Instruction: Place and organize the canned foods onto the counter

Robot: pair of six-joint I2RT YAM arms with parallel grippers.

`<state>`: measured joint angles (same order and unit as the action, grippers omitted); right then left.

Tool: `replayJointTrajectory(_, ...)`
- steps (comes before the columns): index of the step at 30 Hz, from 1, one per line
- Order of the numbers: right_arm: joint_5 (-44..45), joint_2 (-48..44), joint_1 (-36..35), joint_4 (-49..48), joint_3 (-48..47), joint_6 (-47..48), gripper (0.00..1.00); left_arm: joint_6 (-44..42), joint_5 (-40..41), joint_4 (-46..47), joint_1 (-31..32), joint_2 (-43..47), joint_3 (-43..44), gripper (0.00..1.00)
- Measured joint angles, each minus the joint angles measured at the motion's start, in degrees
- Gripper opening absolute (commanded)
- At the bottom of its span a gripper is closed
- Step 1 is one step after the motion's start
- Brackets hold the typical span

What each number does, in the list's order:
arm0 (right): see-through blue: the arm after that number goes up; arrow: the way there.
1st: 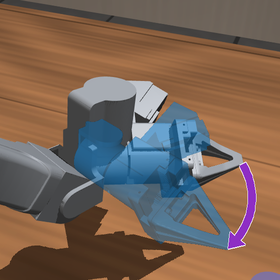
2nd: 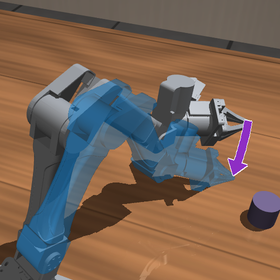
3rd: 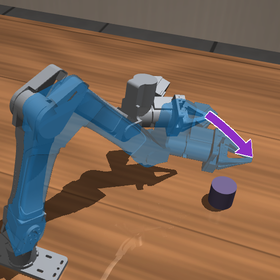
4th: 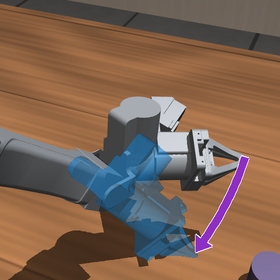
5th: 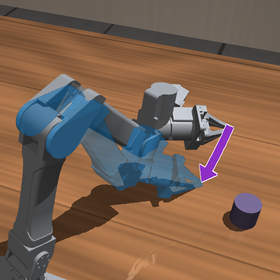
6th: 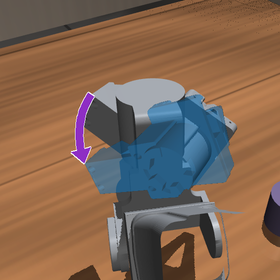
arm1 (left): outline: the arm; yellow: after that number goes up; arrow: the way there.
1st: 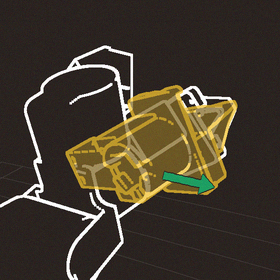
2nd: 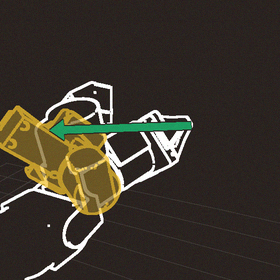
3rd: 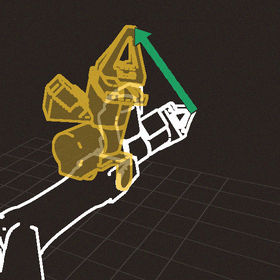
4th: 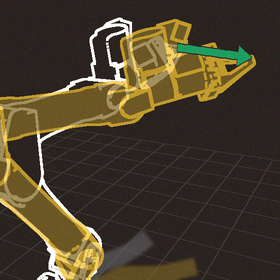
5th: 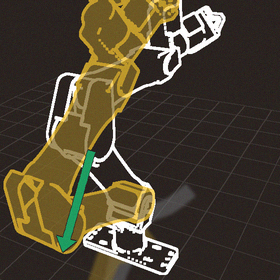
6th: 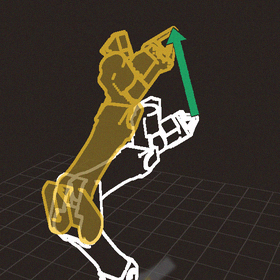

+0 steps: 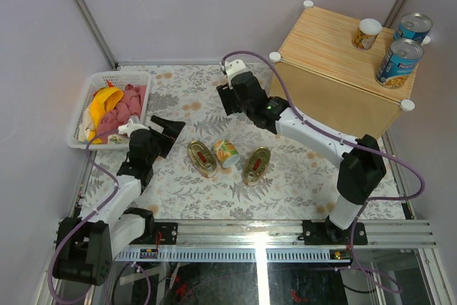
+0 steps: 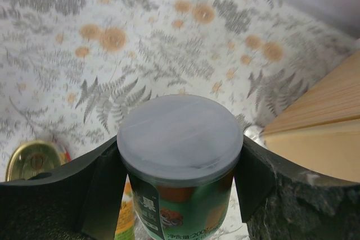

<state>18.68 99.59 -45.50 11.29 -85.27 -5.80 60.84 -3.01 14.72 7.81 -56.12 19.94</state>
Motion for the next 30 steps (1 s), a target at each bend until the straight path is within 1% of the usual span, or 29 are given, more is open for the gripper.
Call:
replayJointTrajectory(10, 8.24, -7.02, -0.02, -11.28, 0.33, 7.02, 0.00, 0.39, -0.04, 0.61, 0.09, -2.51, 0.46, 1.00)
replayJointTrajectory(19, 17.92, -11.43, -0.02, -20.79, 1.07, 17.00, 0.00, 0.35, -0.24, 1.22, 0.17, -4.92, 2.71, 1.00)
replayJointTrajectory(24, 22.77, -14.12, 0.70, -28.00, 4.61, 21.81, 0.00, -0.09, -0.48, 1.16, 0.17, -5.01, 3.34, 1.00)
replayJointTrajectory(30, 27.17, -16.57, 3.65, -36.24, 9.20, 25.55, 0.00, -0.72, -0.55, 1.14, 0.17, -5.03, 3.85, 1.00)
